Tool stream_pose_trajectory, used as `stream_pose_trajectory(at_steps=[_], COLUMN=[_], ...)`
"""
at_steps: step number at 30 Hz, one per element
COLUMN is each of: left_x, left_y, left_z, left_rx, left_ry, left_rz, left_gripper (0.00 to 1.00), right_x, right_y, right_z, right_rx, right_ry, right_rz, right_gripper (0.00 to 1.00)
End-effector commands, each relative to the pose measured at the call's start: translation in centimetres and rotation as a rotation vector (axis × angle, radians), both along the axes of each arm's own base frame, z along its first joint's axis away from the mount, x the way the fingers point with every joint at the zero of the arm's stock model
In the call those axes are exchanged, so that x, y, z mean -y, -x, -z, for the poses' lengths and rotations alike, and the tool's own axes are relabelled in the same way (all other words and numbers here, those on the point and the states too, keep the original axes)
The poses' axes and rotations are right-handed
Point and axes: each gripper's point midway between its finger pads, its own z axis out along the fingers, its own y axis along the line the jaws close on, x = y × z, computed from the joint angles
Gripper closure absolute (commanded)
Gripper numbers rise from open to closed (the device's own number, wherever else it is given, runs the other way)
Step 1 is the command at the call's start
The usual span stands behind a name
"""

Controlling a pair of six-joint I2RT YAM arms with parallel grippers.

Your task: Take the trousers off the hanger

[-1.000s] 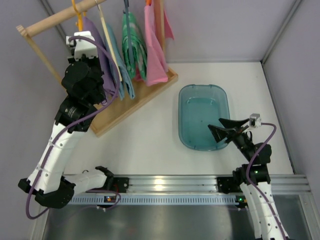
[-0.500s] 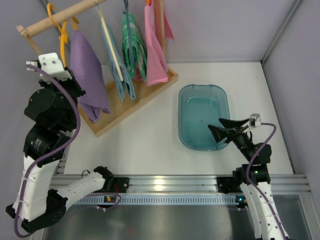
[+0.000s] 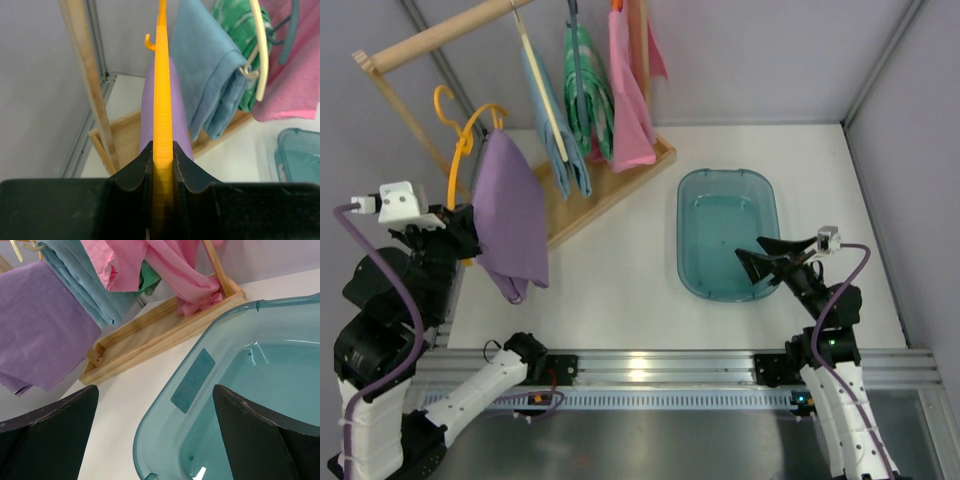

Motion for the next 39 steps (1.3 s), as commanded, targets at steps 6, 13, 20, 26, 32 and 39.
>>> stream_pose_trajectory(at_steps=[6, 13, 20, 26, 32, 39], left_x=[4.6, 5.9, 7.4, 8.7, 10.4, 11.9], left_y=[3.2, 6.3, 9.9, 11.9, 12.9, 9.7], left_z=[-2.5, -2.2, -2.8, -3.4, -3.9, -8.0], left_rx=[0.101, 0.083, 0.137, 0.158, 0.148, 0.165], left_ry=[0.137, 0.163, 0.207, 0.230, 0.248, 0.244], left_rz=[0.334, 0.461, 0.584, 0.663, 0.753, 0.775], left_gripper=[1.00, 1.00, 1.00, 1.00, 1.00, 1.00], right_x=[0.1, 0.2, 0.1, 0.1, -0.7, -1.4], right_y=[-0.3, -0.7, -0.7, -0.8, -0.1, 0.9], right_z=[-0.9, -0.4, -0.3, -0.3, -1.8, -7.8], right_rx=[0.048, 0.029, 0.030, 0.027, 0.085, 0.171], right_ry=[0.009, 0.016, 0.017, 0.020, 0.011, 0.041], right_rz=[0.013, 0.022, 0.014, 0.016, -0.042, -0.092], right_gripper=[0.01, 0.01, 0.01, 0.00, 0.00, 0.01])
